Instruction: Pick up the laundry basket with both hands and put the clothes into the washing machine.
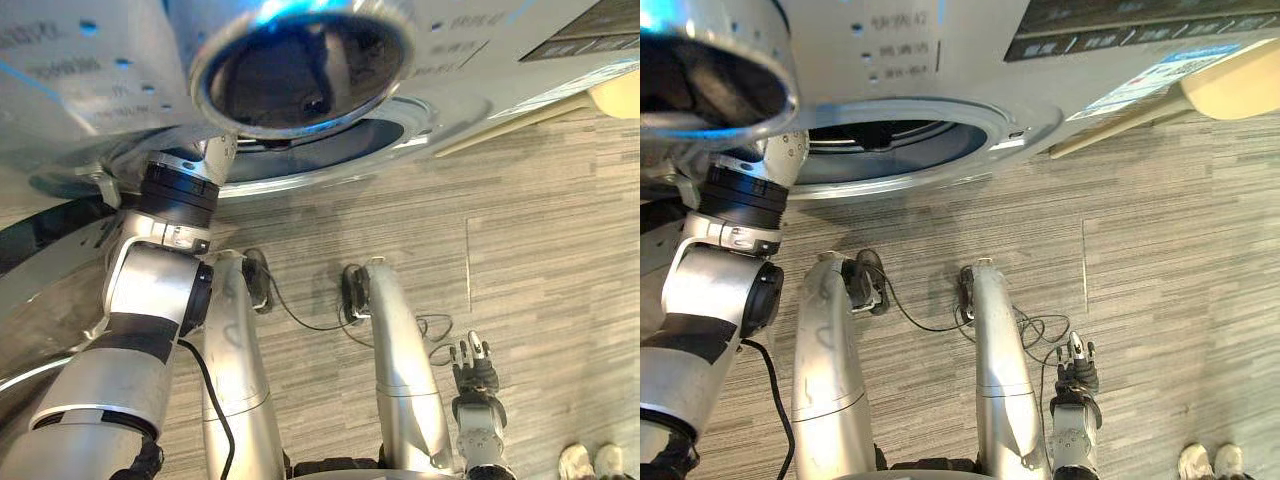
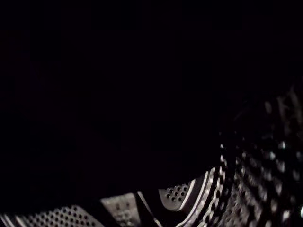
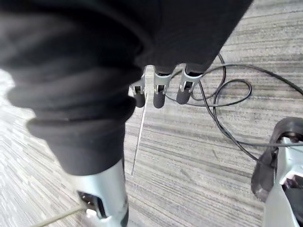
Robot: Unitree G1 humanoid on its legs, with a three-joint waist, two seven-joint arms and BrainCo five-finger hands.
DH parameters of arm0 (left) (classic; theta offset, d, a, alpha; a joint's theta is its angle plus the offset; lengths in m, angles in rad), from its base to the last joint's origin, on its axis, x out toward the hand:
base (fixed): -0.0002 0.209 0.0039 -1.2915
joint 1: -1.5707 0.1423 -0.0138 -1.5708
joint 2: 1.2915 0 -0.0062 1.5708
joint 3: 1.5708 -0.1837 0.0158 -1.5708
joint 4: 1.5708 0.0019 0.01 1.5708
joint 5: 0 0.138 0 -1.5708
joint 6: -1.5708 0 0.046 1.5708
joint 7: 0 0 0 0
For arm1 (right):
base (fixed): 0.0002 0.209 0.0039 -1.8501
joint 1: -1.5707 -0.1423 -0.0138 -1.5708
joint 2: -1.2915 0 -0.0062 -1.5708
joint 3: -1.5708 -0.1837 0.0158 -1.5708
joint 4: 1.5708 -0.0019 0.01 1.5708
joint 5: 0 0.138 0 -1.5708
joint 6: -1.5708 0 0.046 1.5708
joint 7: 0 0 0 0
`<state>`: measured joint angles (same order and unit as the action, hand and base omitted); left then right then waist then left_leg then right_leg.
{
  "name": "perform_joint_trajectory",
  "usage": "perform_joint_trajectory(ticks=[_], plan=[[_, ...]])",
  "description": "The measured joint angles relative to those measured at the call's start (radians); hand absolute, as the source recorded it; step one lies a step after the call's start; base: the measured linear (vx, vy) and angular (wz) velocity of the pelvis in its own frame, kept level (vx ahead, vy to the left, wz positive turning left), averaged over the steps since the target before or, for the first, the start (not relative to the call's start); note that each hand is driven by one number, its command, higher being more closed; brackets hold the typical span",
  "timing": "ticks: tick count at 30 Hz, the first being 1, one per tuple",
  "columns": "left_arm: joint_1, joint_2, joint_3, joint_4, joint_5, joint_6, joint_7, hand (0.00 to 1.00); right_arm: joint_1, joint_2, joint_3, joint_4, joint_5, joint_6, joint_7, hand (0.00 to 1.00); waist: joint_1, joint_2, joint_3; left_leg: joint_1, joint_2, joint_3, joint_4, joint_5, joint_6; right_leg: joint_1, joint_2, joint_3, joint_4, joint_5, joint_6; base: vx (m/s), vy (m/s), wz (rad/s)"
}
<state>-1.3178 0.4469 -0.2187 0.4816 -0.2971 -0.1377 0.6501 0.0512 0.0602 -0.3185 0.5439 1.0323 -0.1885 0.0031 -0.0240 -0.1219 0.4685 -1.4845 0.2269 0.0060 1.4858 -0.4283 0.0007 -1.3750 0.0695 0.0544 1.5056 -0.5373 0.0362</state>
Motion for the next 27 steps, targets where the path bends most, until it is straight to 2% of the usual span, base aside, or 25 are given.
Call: perform_joint_trajectory(ticks=[1, 2, 3, 5, 6, 8, 9, 10, 14, 16, 18, 19, 22, 23, 24, 25, 27], plan=[[-0.006, 0.014, -0.045, 0.000, 0.070, 0.023, 0.005, 0.00, 0.001, 0.002, -0.001, 0.000, 0.005, -0.002, 0.000, 0.00, 0.000, 0.000, 0.000, -0.003, 0.000, 0.001, 0.001, 0.003, 0.003, -0.002, -0.001, 0.000, 0.000, 0.001, 0.003, 0.00, 0.000, 0.00], [-0.021, 0.030, -0.108, 0.003, 0.215, 0.070, -0.006, 0.00, 0.001, 0.006, 0.000, 0.000, 0.021, -0.003, 0.003, 0.00, 0.000, -0.001, -0.001, -0.008, -0.001, 0.001, 0.004, 0.006, 0.008, -0.006, -0.002, 0.000, 0.000, 0.006, 0.012, 0.00, 0.000, 0.00], [-0.078, 0.050, -0.233, 0.035, 0.433, 0.134, -0.059, 0.00, -0.001, 0.016, 0.006, 0.002, 0.030, -0.003, 0.008, 0.00, 0.000, -0.001, -0.001, -0.016, -0.003, 0.002, 0.008, 0.011, 0.018, -0.010, -0.004, -0.001, 0.001, 0.008, 0.016, 0.04, 0.036, -0.01], [-0.119, 0.040, -0.304, 0.081, 0.626, 0.166, -0.126, 0.00, -0.006, 0.014, 0.029, 0.014, 0.040, -0.004, 0.023, 0.00, -0.002, -0.001, -0.001, -0.018, -0.003, 0.003, 0.013, 0.012, 0.023, -0.010, -0.006, -0.003, 0.001, 0.009, 0.018, 0.04, 0.031, -0.01], [-0.131, 0.027, -0.329, 0.114, 0.781, 0.193, -0.185, 0.00, -0.010, 0.013, 0.062, 0.016, 0.052, -0.006, 0.025, 0.00, -0.009, -0.001, -0.001, -0.017, -0.003, 0.006, 0.013, 0.011, 0.025, -0.008, -0.009, -0.004, -0.001, 0.009, 0.019, 0.03, 0.028, -0.01], [-0.146, 0.016, -0.352, 0.176, 0.960, 0.224, -0.266, 0.00, -0.016, 0.001, 0.113, 0.021, 0.062, 0.000, 0.031, 0.00, -0.025, -0.002, -0.001, -0.016, -0.002, 0.011, 0.012, 0.010, 0.031, -0.007, -0.011, -0.001, -0.003, 0.012, 0.023, 0.03, 0.028, -0.03], [-0.146, 0.001, -0.360, 0.204, 1.025, 0.243, -0.303, 0.00, -0.018, -0.005, 0.132, 0.021, 0.067, 0.000, 0.041, 0.00, -0.031, -0.002, -0.001, -0.013, -0.001, 0.017, 0.008, 0.009, 0.033, -0.007, -0.009, 0.005, -0.007, 0.014, 0.028, 0.03, 0.026, -0.04], [-0.145, -0.013, -0.362, 0.230, 1.066, 0.243, -0.327, 0.00, -0.018, -0.006, 0.134, 0.021, 0.071, -0.001, 0.045, 0.00, -0.032, -0.002, -0.001, -0.009, -0.001, 0.024, -0.001, 0.009, 0.033, -0.008, -0.010, 0.011, -0.012, 0.016, 0.032, 0.00, 0.000, 0.00], [-0.142, -0.043, -0.354, 0.274, 1.099, 0.243, -0.385, 0.00, -0.018, -0.014, 0.154, 0.030, 0.079, -0.003, 0.046, 0.00, -0.030, -0.002, -0.001, 0.003, 0.003, 0.025, -0.012, 0.010, 0.033, 0.003, -0.003, 0.013, -0.027, 0.020, 0.034, 0.03, 0.010, -0.03], [-0.132, -0.083, -0.256, 0.312, 1.093, 0.249, -0.416, 0.00, -0.022, -0.014, 0.155, 0.030, 0.079, -0.003, 0.045, 0.00, -0.027, -0.002, -0.001, 0.017, 0.004, 0.024, -0.019, 0.010, 0.033, 0.018, -0.002, 0.011, -0.037, 0.020, 0.034, 0.05, 0.010, -0.02], [-0.103, -0.144, -0.036, 0.379, 0.883, 0.256, -0.460, 0.00, -0.023, -0.007, 0.152, 0.034, 0.076, 0.000, 0.041, 0.00, -0.037, -0.002, -0.003, 0.037, 0.006, 0.021, -0.027, 0.010, 0.033, 0.044, -0.002, 0.004, -0.048, 0.019, 0.033, 0.05, 0.010, 0.02], [-0.096, -0.153, 0.012, 0.398, 0.835, 0.263, -0.476, 0.00, -0.023, -0.007, 0.151, 0.035, 0.076, 0.000, 0.041, 0.00, -0.038, -0.003, -0.003, 0.042, 0.006, 0.021, -0.031, 0.010, 0.033, 0.049, -0.002, 0.003, -0.052, 0.019, 0.033, 0.05, 0.007, 0.05], [-0.020, -0.167, 0.207, 0.481, 0.403, 0.287, -0.519, 0.00, -0.023, -0.005, 0.125, 0.065, 0.074, 0.033, 0.036, 0.00, -0.037, -0.002, -0.004, 0.080, 0.001, 0.021, -0.057, 0.010, 0.032, 0.088, -0.003, 0.000, -0.075, 0.017, 0.029, 0.05, 0.001, 0.08], [-0.001, -0.168, 0.232, 0.486, 0.300, 0.287, -0.519, 0.00, -0.023, -0.005, 0.121, 0.071, 0.074, 0.043, 0.033, 0.00, -0.035, -0.002, -0.004, 0.087, 0.001, 0.021, -0.061, 0.010, 0.032, 0.095, -0.003, -0.001, -0.080, 0.017, 0.028, 0.04, -0.004, 0.06], [0.031, -0.169, 0.263, 0.506, 0.145, 0.282, -0.521, 0.00, -0.023, -0.005, 0.118, 0.081, 0.073, 0.048, 0.026, 0.00, -0.026, -0.001, -0.008, 0.098, 0.000, 0.022, -0.070, 0.010, 0.031, 0.107, -0.003, -0.001, -0.088, 0.016, 0.027, 0.05, -0.004, 0.05], [0.048, -0.169, 0.270, 0.513, 0.085, 0.280, -0.523, 0.00, -0.024, -0.005, 0.117, 0.087, 0.073, 0.052, 0.022, 0.00, -0.022, -0.001, -0.008, 0.107, 0.000, 0.023, -0.076, 0.010, 0.030, 0.114, -0.003, -0.001, -0.094, 0.016, 0.027, 0.04, -0.002, 0.05], [0.114, -0.171, 0.265, 0.513, -0.231, 0.246, -0.517, 0.00, -0.033, -0.009, 0.117, 0.106, 0.057, 0.060, 0.019, 0.00, -0.015, -0.002, -0.008, 0.139, 0.000, 0.024, -0.097, 0.011, 0.028, 0.149, -0.003, -0.003, -0.118, 0.018, 0.024, 0.05, 0.007, 0.04]])
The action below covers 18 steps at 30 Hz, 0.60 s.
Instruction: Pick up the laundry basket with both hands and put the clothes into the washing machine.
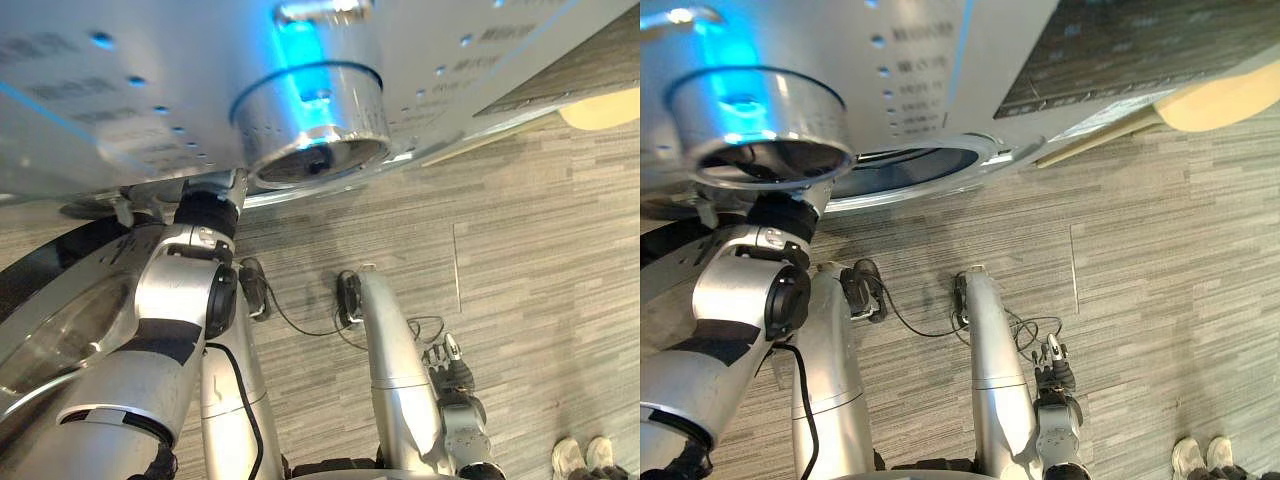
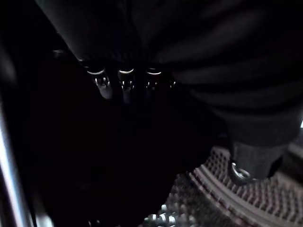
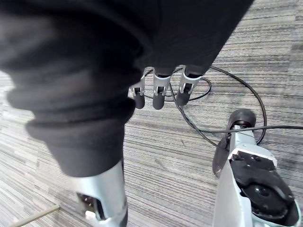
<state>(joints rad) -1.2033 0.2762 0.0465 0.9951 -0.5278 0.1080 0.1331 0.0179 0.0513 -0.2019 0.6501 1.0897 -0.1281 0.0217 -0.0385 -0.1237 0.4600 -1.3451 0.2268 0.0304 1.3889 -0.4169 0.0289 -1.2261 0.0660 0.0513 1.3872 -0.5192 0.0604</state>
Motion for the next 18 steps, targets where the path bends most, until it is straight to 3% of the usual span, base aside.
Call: perform_joint_trajectory(ticks=[1, 2, 4, 6, 11, 15, 18], plan=[[0.034, -0.007, -0.007, 0.000, -0.150, -0.020, 0.002, 0.00, -0.012, 0.000, 0.000, 0.011, -0.003, -0.002, -0.004, 0.00, 0.000, 0.000, -0.001, 0.020, 0.000, 0.001, -0.013, 0.000, -0.001, 0.021, 0.000, -0.001, -0.017, 0.002, -0.004, 0.06, 0.021, 0.01], [0.051, -0.016, -0.011, 0.000, -0.196, -0.030, 0.002, 0.00, -0.017, -0.002, 0.001, 0.015, -0.003, -0.002, -0.006, 0.00, 0.000, 0.001, -0.006, 0.029, -0.001, 0.002, -0.021, 0.001, -0.001, 0.030, -0.001, -0.001, -0.025, 0.004, -0.006, 0.07, 0.030, 0.00], [0.130, -0.068, -0.049, -0.001, -0.400, -0.075, 0.005, 0.00, -0.034, -0.010, 0.012, 0.034, -0.006, -0.004, -0.029, 0.00, 0.000, 0.003, -0.039, 0.068, -0.002, 0.009, -0.057, 0.002, -0.003, 0.068, -0.005, -0.001, -0.063, 0.008, -0.009, 0.08, 0.032, 0.02], [0.216, -0.120, -0.054, -0.005, -0.486, -0.093, 0.002, 0.00, -0.043, -0.010, 0.023, 0.039, -0.010, -0.005, -0.043, 0.00, -0.001, 0.003, -0.067, 0.118, -0.006, 0.022, -0.099, 0.007, -0.009, 0.112, -0.016, 0.003, -0.105, 0.014, -0.012, 0.09, 0.030, 0.04], [0.430, -0.216, 0.005, -0.010, -0.479, -0.102, 0.003, 0.00, -0.063, -0.014, 0.039, 0.076, -0.040, -0.006, -0.043, 0.00, 0.000, 0.016, -0.108, 0.285, -0.018, 0.045, -0.252, 0.037, -0.023, 0.271, -0.028, 0.002, -0.254, 0.044, -0.025, 0.11, 0.005, 0.07], [0.545, -0.238, 0.074, -0.059, -0.386, -0.146, 0.002, 0.00, -0.067, -0.016, 0.058, 0.106, -0.046, -0.020, -0.038, 0.00, 0.003, 0.032, -0.120, 0.410, -0.033, 0.056, -0.398, 0.082, -0.041, 0.392, -0.039, 0.002, -0.397, 0.088, -0.033, 0.10, -0.015, 0.08], [0.667, -0.265, 0.063, -0.105, -0.328, -0.183, -0.003, 0.00, -0.066, -0.016, 0.062, 0.140, -0.071, -0.022, -0.036, 0.00, 0.007, 0.049, -0.129, 0.527, -0.053, 0.064, -0.531, 0.126, -0.049, 0.510, -0.056, -0.009, -0.524, 0.126, -0.035, 0.12, -0.005, 0.17]])
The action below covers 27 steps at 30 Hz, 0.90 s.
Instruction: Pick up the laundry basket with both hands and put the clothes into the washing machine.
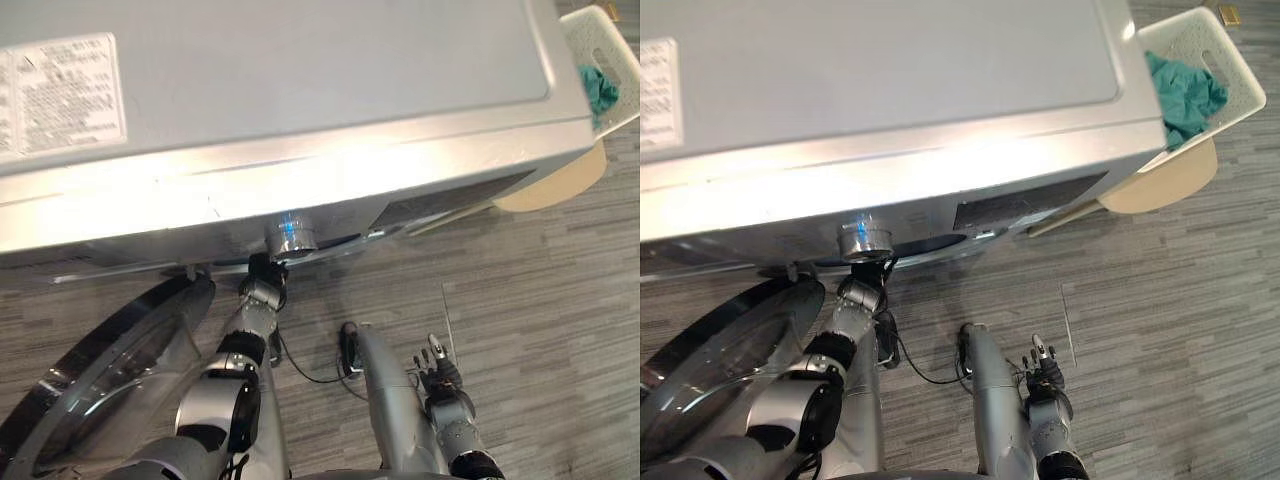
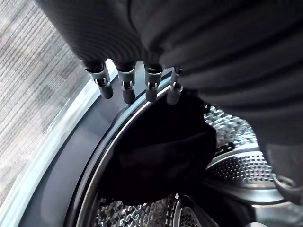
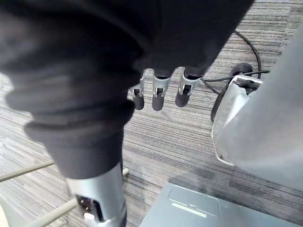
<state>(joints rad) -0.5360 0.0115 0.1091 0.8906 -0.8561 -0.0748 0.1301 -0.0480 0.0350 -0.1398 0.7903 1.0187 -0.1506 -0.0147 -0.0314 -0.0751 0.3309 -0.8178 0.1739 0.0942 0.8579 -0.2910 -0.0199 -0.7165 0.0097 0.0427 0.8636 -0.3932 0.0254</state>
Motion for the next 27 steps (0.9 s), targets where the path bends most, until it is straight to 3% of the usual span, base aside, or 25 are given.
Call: perform_joint_trajectory(ticks=[6, 8, 10, 12, 15, 19, 24, 27], plan=[[0.320, -0.060, -0.038, 0.007, 0.223, -0.012, -0.044, 0.00, 0.045, -0.001, 0.002, 0.043, -0.064, 0.003, 0.022, 0.00, 0.032, 0.040, -0.076, 0.249, -0.046, 0.021, -0.285, 0.090, -0.011, 0.244, -0.038, -0.023, -0.264, 0.081, -0.001, 0.15, 0.002, 0.17], [0.393, -0.070, -0.014, 0.045, 0.366, -0.012, -0.044, 0.00, 0.065, -0.003, -0.002, 0.063, -0.096, 0.004, 0.022, 0.00, 0.046, 0.060, -0.112, 0.322, -0.055, 0.025, -0.368, 0.118, -0.013, 0.322, -0.047, -0.043, -0.349, 0.114, 0.002, 0.15, 0.009, 0.13], [0.474, -0.077, 0.044, 0.084, 0.630, -0.006, -0.036, 0.00, 0.084, 0.006, -0.013, 0.095, -0.157, 0.010, 0.020, 0.00, 0.051, 0.067, -0.167, 0.424, -0.070, 0.036, -0.482, 0.157, -0.017, 0.420, -0.061, -0.060, -0.455, 0.149, 0.007, 0.13, 0.016, 0.08], [0.497, -0.075, 0.075, 0.124, 0.820, 0.025, -0.008, 0.00, 0.100, 0.018, -0.040, 0.108, -0.203, 0.021, 0.019, 0.00, 0.050, 0.072, -0.219, 0.496, -0.083, 0.049, -0.581, 0.193, -0.018, 0.477, -0.069, -0.065, -0.526, 0.181, 0.011, 0.09, 0.008, -0.01], [0.532, -0.074, 0.108, 0.174, 0.993, 0.033, -0.009, 0.00, 0.131, 0.036, -0.078, 0.134, -0.261, 0.032, 0.021, 0.00, 0.049, 0.070, -0.298, 0.630, -0.107, 0.083, -0.767, 0.263, -0.019, 0.562, -0.082, -0.063, -0.634, 0.213, 0.012, 0.09, 0.011, -0.19], [0.553, -0.078, 0.128, 0.205, 1.027, 0.033, -0.055, 0.00, 0.134, 0.035, -0.119, 0.177, -0.284, 0.048, 0.040, 0.00, 0.046, 0.075, -0.345, 0.770, -0.125, 0.082, -0.955, 0.349, -0.021, 0.648, -0.080, -0.075, -0.706, 0.226, 0.014, 0.06, 0.003, 0.03], [0.554, -0.077, 0.105, 0.204, 1.025, 0.027, -0.055, 0.00, 0.127, 0.034, -0.136, 0.226, -0.326, 0.051, 0.040, 0.00, 0.049, 0.055, -0.359, 0.800, -0.131, 0.035, -0.957, 0.351, -0.024, 0.729, -0.080, -0.126, -0.759, 0.231, 0.014, 0.03, -0.015, 0.28], [0.547, -0.054, 0.003, 0.197, 1.031, 0.028, -0.009, 0.00, 0.101, 0.034, -0.114, 0.256, -0.364, 0.052, 0.038, 0.00, 0.049, 0.035, -0.346, 0.784, -0.137, 0.001, -0.899, 0.347, -0.023, 0.767, -0.083, -0.156, -0.781, 0.246, 0.016, 0.03, -0.012, 0.30]])
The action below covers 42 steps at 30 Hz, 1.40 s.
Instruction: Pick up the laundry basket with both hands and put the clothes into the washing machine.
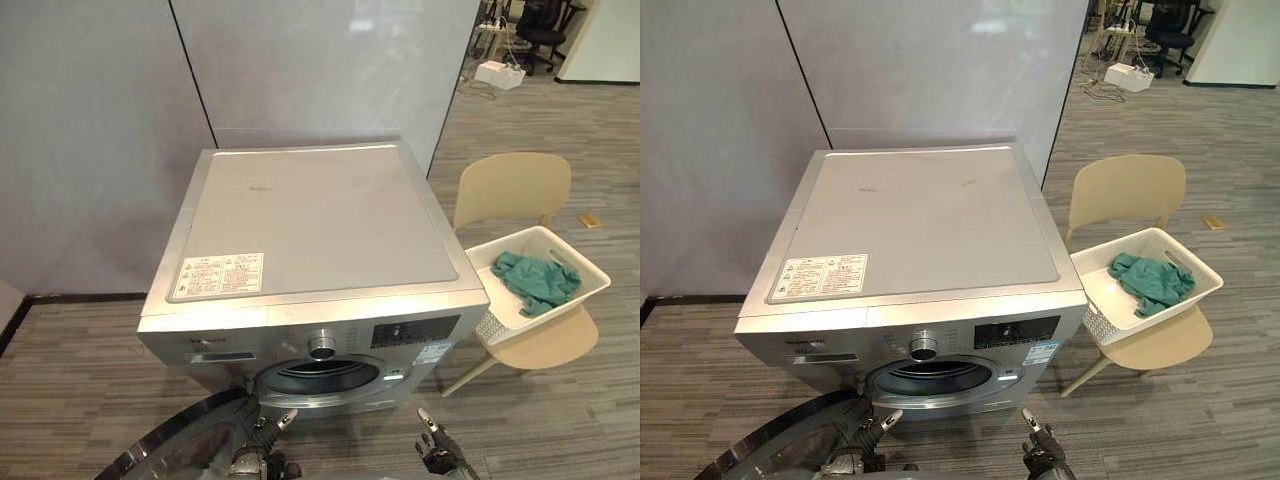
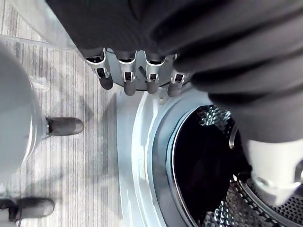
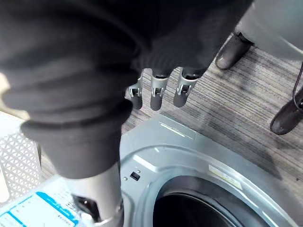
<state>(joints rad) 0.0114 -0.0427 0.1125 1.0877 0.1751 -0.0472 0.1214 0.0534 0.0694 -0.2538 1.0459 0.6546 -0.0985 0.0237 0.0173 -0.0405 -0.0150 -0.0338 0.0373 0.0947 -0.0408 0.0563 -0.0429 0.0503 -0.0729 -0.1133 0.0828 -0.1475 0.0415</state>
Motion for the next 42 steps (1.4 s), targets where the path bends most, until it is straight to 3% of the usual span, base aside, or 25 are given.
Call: perform_joint_trajectory(ticks=[3, 6, 9, 10, 11, 13, 14, 15, 16, 17, 18, 21, 24, 26, 27, 29, 31, 32, 34, 35, 37, 38, 39, 40, 42], plan=[[-0.013, 0.005, -0.024, -0.028, 0.054, -0.001, 0.012, 0.00, -0.028, -0.001, 0.018, 0.010, -0.022, 0.000, -0.003, 0.00, 0.003, 0.010, 0.035, -0.098, 0.020, -0.019, 0.222, -0.088, 0.002, 0.017, 0.014, -0.023, 0.006, 0.021, 0.007, -0.07, -0.001, 0.32], [-0.011, -0.003, -0.021, -0.038, 0.061, 0.000, 0.010, 0.00, -0.063, -0.005, 0.027, 0.008, -0.031, 0.000, -0.008, 0.00, 0.001, 0.051, 0.055, -0.151, 0.052, -0.015, 0.370, -0.158, 0.004, 0.017, 0.027, -0.020, 0.021, 0.021, 0.006, -0.14, 0.039, -0.18], [-0.006, -0.020, -0.017, -0.030, 0.073, 0.002, -0.012, 0.00, -0.061, -0.029, 0.037, 0.007, -0.040, 0.002, -0.003, 0.00, -0.001, 0.095, 0.063, -0.174, 0.070, 0.003, 0.479, -0.250, 0.035, 0.013, 0.029, -0.003, 0.033, 0.014, 0.003, -0.19, 0.139, -0.28], [-0.002, -0.019, -0.007, -0.030, 0.074, 0.001, -0.014, 0.00, -0.053, -0.030, 0.038, 0.008, -0.040, 0.008, -0.001, 0.00, -0.002, 0.098, 0.062, -0.168, 0.069, 0.013, 0.467, -0.257, 0.034, 0.013, 0.026, 0.006, 0.038, 0.008, 0.000, -0.18, 0.211, -0.40], [0.000, -0.017, 0.011, -0.031, 0.076, 0.000, -0.015, 0.00, -0.048, -0.031, 0.039, 0.006, -0.042, 0.015, 0.002, 0.00, -0.001, 0.092, 0.061, -0.154, 0.046, 0.038, 0.413, -0.250, 0.031, 0.001, 0.010, 0.022, 0.038, 0.007, 0.002, -0.12, 0.166, -0.44], [0.010, 0.018, 0.018, -0.024, 0.079, 0.005, -0.021, 0.00, -0.036, -0.011, 0.043, 0.009, -0.048, 0.022, 0.003, 0.00, -0.005, 0.039, 0.025, -0.107, -0.015, 0.074, 0.231, -0.210, 0.022, -0.042, -0.037, 0.061, 0.017, -0.001, -0.017, -0.06, 0.124, -0.30], [-0.011, 0.039, 0.014, -0.014, 0.081, 0.005, -0.028, 0.00, -0.012, -0.003, 0.037, 0.006, -0.058, 0.018, 0.002, 0.00, -0.006, 0.000, 0.020, -0.105, -0.032, 0.091, 0.279, -0.204, 0.040, -0.068, -0.065, 0.063, -0.004, 0.001, -0.010, 0.01, 0.139, -0.21], [-0.006, 0.033, 0.008, -0.009, 0.083, 0.004, -0.028, 0.00, -0.011, -0.017, 0.039, -0.003, -0.065, 0.016, 0.002, 0.00, -0.004, 0.030, 0.017, -0.063, -0.012, 0.069, 0.208, -0.191, 0.050, -0.076, -0.036, 0.061, -0.013, 0.003, -0.010, 0.01, 0.115, -0.14], [-0.015, 0.045, 0.008, 0.011, 0.083, 0.007, -0.029, 0.00, -0.014, -0.018, 0.042, 0.004, -0.067, 0.017, 0.003, 0.00, -0.008, 0.011, 0.015, -0.051, -0.038, 0.073, 0.162, -0.164, 0.056, -0.073, -0.053, 0.078, -0.018, 0.025, 0.011, 0.04, 0.110, -0.02], [-0.018, 0.054, -0.003, 0.032, 0.085, 0.005, -0.028, 0.00, 0.003, -0.021, 0.047, -0.003, -0.067, 0.012, 0.005, 0.00, -0.031, 0.005, 0.020, -0.021, -0.056, 0.083, 0.076, -0.131, 0.055, -0.090, -0.058, 0.098, -0.027, 0.042, -0.010, 0.02, 0.113, 0.13], [-0.028, 0.061, -0.003, 0.038, 0.085, 0.005, -0.028, 0.00, 0.007, -0.027, 0.061, -0.006, -0.066, 0.008, 0.006, 0.00, -0.042, -0.023, 0.023, -0.012, -0.062, 0.110, 0.048, -0.115, 0.059, -0.104, -0.062, 0.121, -0.022, 0.075, 0.002, 0.02, 0.130, -0.02], [-0.035, 0.082, 0.001, 0.049, 0.088, 0.005, -0.027, 0.00, 0.013, -0.035, 0.098, -0.011, -0.067, 0.007, 0.025, 0.00, -0.046, -0.027, 0.036, -0.019, -0.036, 0.217, 0.048, -0.118, 0.062, -0.184, -0.034, 0.179, 0.010, 0.138, 0.031, 0.04, 0.058, -1.03], [-0.040, 0.097, 0.002, 0.075, 0.094, 0.007, -0.028, 0.00, 0.004, -0.042, 0.116, -0.013, -0.067, -0.004, 0.037, 0.00, -0.059, -0.023, 0.042, -0.042, 0.008, 0.345, 0.061, -0.117, 0.080, -0.235, 0.002, 0.161, -0.030, 0.224, 0.008, 0.01, 0.001, -1.37], [-0.053, 0.102, 0.009, 0.089, 0.094, 0.013, -0.028, 0.00, -0.001, -0.066, 0.111, -0.005, -0.074, -0.005, 0.041, 0.00, -0.058, -0.011, 0.060, -0.027, 0.033, 0.431, 0.069, -0.117, 0.083, -0.260, -0.032, 0.005, 0.066, 0.166, -0.028, 0.05, -0.043, -1.26], [-0.051, 0.103, 0.009, 0.090, 0.093, 0.013, -0.028, 0.00, 0.002, -0.070, 0.109, -0.002, -0.076, -0.006, 0.041, 0.00, -0.059, -0.011, 0.061, -0.023, 0.037, 0.434, 0.080, -0.118, 0.082, -0.257, -0.048, -0.011, 0.091, 0.156, -0.032, 0.10, -0.127, -1.10], [-0.048, 0.106, 0.010, 0.090, 0.092, 0.014, -0.028, 0.00, 0.011, -0.084, 0.092, -0.002, -0.076, -0.007, 0.041, 0.00, -0.055, 0.007, 0.074, 0.007, 0.057, 0.428, 0.109, -0.128, 0.066, -0.247, -0.099, -0.028, 0.145, 0.132, -0.028, 0.10, -0.224, -0.86], [-0.045, 0.111, 0.009, 0.090, 0.092, 0.013, -0.028, 0.00, 0.018, -0.092, 0.064, -0.004, -0.078, -0.008, 0.041, 0.00, -0.054, 0.019, 0.083, 0.034, 0.086, 0.427, 0.128, -0.160, 0.021, -0.233, -0.141, -0.025, 0.160, 0.132, -0.027, 0.07, -0.280, -0.42], [-0.044, 0.127, 0.003, 0.091, 0.092, 0.010, -0.029, 0.00, 0.027, -0.088, 0.053, 0.009, -0.083, -0.006, 0.041, 0.00, -0.058, -0.009, 0.081, 0.049, 0.092, 0.427, 0.131, -0.167, -0.008, -0.212, -0.161, 0.002, 0.146, 0.109, 0.042, 0.04, -0.252, -0.06], [-0.033, 0.142, 0.004, 0.091, 0.089, 0.001, -0.032, 0.00, 0.045, -0.085, 0.046, 0.044, -0.092, 0.001, 0.041, 0.00, -0.049, -0.035, 0.076, 0.071, 0.102, 0.423, 0.121, -0.158, -0.051, -0.164, -0.145, -0.003, 0.081, 0.050, 0.116, 0.07, -0.376, -0.13], [-0.022, 0.124, 0.011, 0.095, 0.082, -0.001, -0.033, 0.00, 0.054, -0.092, 0.040, 0.065, -0.103, 0.008, 0.041, 0.00, -0.047, -0.003, 0.078, 0.085, 0.141, 0.418, 0.106, -0.140, -0.086, -0.137, -0.102, -0.020, 0.064, 0.051, 0.096, 0.12, -0.432, -0.15], [-0.015, 0.117, 0.013, 0.096, 0.071, -0.001, -0.036, 0.00, 0.066, -0.112, 0.013, 0.070, -0.106, 0.018, 0.041, 0.00, -0.054, 0.029, 0.083, 0.104, 0.206, 0.398, 0.120, -0.136, -0.112, -0.102, -0.040, -0.032, 0.065, 0.034, 0.065, 0.11, -0.315, 0.07], [-0.010, 0.118, 0.019, 0.095, 0.071, -0.001, -0.035, 0.00, 0.076, -0.117, 0.014, 0.071, -0.107, 0.019, 0.041, 0.00, -0.056, 0.033, 0.088, 0.102, 0.273, 0.372, 0.195, -0.158, -0.145, -0.059, 0.011, -0.055, 0.061, 0.020, 0.039, 0.08, -0.286, 0.15], [-0.007, 0.118, 0.028, 0.088, 0.070, -0.002, -0.036, 0.00, 0.081, -0.117, 0.015, 0.071, -0.107, 0.019, 0.041, 0.00, -0.050, 0.032, 0.089, 0.088, 0.314, 0.361, 0.266, -0.165, -0.148, -0.040, 0.038, -0.056, 0.055, 0.010, 0.018, 0.06, -0.287, 0.13], [-0.006, 0.119, 0.036, 0.080, 0.067, -0.003, -0.036, 0.00, 0.082, -0.115, 0.015, 0.070, -0.106, 0.019, 0.042, 0.00, -0.046, 0.031, 0.091, 0.064, 0.343, 0.352, 0.332, -0.172, -0.136, -0.030, 0.054, -0.058, 0.051, 0.006, 0.007, 0.02, -0.305, -0.01], [-0.006, 0.122, 0.047, 0.032, 0.055, -0.006, -0.036, 0.00, 0.080, -0.122, 0.032, 0.067, -0.107, 0.016, 0.041, 0.00, -0.034, 0.041, 0.102, -0.101, 0.475, 0.280, 0.687, -0.181, 0.053, -0.009, 0.119, -0.054, 0.052, -0.021, -0.045, -0.02, -0.281, -0.11]])
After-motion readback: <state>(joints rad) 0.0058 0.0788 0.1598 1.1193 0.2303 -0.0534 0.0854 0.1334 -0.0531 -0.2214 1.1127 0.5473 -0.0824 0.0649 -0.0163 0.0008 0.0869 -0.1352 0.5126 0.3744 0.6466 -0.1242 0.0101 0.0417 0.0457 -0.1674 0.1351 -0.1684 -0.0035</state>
